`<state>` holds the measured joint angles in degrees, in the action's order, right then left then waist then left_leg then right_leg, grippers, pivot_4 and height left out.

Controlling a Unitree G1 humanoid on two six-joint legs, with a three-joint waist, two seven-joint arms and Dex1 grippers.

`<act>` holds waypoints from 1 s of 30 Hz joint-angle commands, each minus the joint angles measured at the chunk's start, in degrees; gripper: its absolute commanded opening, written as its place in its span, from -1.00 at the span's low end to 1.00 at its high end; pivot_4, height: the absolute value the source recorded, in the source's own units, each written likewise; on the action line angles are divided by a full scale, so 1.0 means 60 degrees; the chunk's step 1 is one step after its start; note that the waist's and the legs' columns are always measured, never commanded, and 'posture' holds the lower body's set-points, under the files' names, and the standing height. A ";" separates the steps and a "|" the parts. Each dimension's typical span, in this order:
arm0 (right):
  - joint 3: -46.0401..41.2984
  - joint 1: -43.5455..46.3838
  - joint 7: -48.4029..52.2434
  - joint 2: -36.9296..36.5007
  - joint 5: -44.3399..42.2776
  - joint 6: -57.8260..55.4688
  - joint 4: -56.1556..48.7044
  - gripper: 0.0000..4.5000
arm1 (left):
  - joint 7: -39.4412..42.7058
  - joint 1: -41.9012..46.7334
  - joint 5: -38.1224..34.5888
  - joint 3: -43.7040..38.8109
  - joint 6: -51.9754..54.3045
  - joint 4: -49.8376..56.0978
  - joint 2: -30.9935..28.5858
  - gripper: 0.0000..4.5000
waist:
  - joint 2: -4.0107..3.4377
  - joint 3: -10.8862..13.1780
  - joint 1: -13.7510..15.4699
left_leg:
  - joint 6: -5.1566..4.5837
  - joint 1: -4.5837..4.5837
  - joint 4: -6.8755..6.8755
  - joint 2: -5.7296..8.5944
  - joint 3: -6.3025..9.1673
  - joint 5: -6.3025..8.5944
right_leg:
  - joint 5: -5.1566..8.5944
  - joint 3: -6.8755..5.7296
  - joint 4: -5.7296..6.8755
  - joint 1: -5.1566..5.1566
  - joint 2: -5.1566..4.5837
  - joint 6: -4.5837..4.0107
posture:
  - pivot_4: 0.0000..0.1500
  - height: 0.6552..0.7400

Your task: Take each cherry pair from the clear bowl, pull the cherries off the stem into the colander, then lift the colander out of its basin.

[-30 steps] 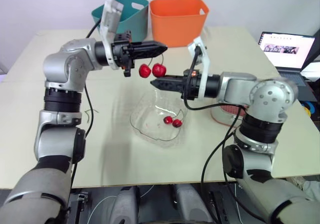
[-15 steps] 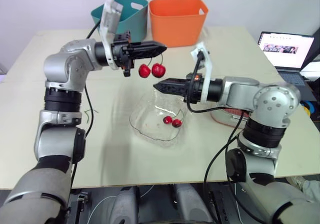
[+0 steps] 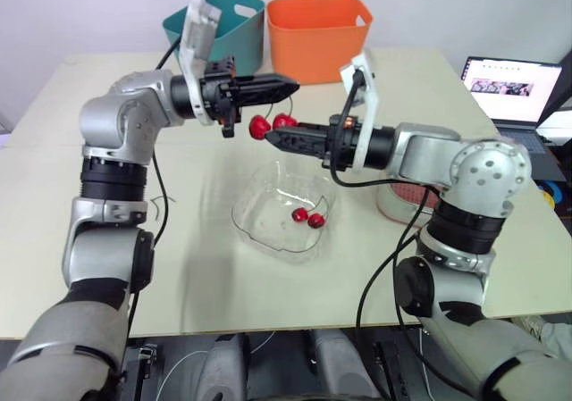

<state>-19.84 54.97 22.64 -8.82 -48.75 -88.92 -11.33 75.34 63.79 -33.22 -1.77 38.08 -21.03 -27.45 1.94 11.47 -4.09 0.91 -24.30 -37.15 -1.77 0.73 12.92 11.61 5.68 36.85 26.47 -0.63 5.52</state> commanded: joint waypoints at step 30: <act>0.0292 -0.0544 -0.0155 -0.0592 -0.1609 0.0124 -0.0475 -0.60 | -0.0138 0.0461 -0.0079 -0.0334 -0.0305 -0.0105 -0.0083 -1.00 | 0.0000 0.0000 0.0002 | 0.0000 -0.0004 0.0004 -0.0002 0.0000 0.0000 | 0.0000 0.0000 -0.0020 -0.0002 0.0000 0.0001 | 1.00 1.00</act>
<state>-18.72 51.91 20.84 -11.67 -56.60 -88.00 -11.61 74.70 63.95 -33.20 -1.93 37.59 -22.18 -27.42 1.94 11.47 -4.08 0.90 -24.33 -37.13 -1.78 0.73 12.92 11.61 5.68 36.71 26.46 -0.63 5.52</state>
